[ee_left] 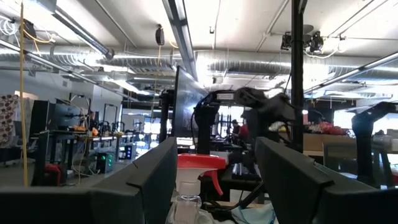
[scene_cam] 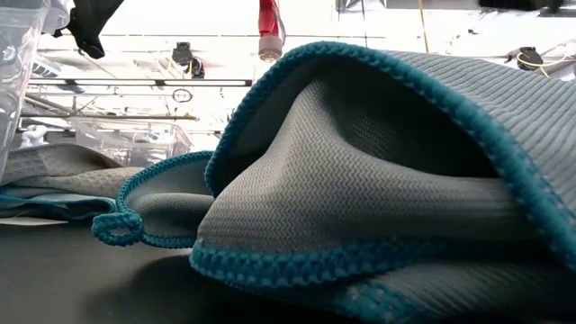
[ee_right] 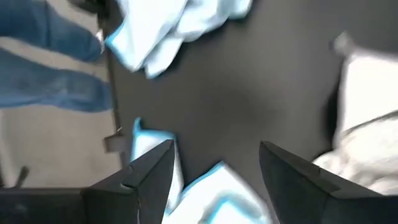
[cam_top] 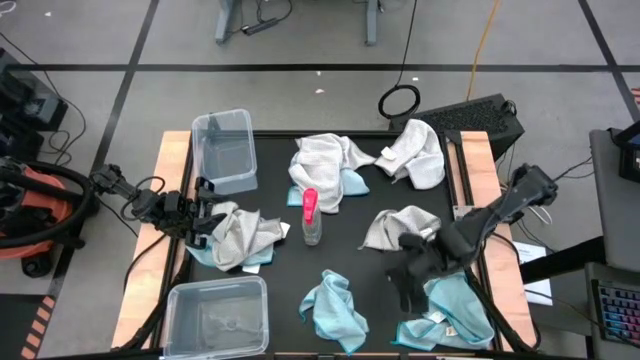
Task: Sort microfiber towel by color & place in baskets
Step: Put the blue towel into the bottom transparent bin
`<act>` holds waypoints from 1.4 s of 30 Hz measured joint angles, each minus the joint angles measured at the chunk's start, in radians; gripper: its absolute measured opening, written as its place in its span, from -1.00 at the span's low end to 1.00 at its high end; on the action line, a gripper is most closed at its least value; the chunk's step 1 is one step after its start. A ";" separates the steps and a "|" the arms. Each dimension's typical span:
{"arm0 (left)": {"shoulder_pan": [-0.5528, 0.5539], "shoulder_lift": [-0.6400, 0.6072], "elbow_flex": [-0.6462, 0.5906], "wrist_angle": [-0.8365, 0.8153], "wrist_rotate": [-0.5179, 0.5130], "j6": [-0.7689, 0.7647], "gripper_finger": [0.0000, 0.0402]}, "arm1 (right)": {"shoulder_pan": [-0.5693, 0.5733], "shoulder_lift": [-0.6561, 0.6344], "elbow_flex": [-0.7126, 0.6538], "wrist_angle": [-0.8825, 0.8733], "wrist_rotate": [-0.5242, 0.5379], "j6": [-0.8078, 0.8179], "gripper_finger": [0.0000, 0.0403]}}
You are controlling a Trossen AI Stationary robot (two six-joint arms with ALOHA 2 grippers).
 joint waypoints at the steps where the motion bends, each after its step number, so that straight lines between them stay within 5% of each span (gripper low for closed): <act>1: 0.000 0.000 0.000 0.000 0.000 0.000 0.11 | 0.030 0.008 0.000 0.002 -0.004 0.043 0.12; 14: 0.000 0.000 0.000 0.000 0.000 0.000 0.11 | 0.413 0.063 0.000 -0.074 0.034 0.609 0.12; 23: 0.000 0.000 0.000 0.000 0.000 0.000 0.11 | 0.494 0.210 -0.001 -0.211 0.081 0.800 0.18; 27: 0.000 0.000 0.000 0.000 0.000 0.000 0.11 | 0.493 0.265 -0.001 -0.187 0.088 0.813 0.25; 32: 0.000 0.000 0.000 0.000 0.000 0.000 0.11 | 0.451 0.268 -0.001 -0.051 0.298 0.763 0.30; 37: 0.000 0.000 0.000 0.000 -0.011 0.000 0.11 | 0.343 0.269 -0.001 0.102 0.470 0.530 0.33; 42: 0.000 0.000 0.000 0.000 -0.012 -0.001 0.11 | 0.193 0.308 -0.001 0.277 0.504 0.251 0.33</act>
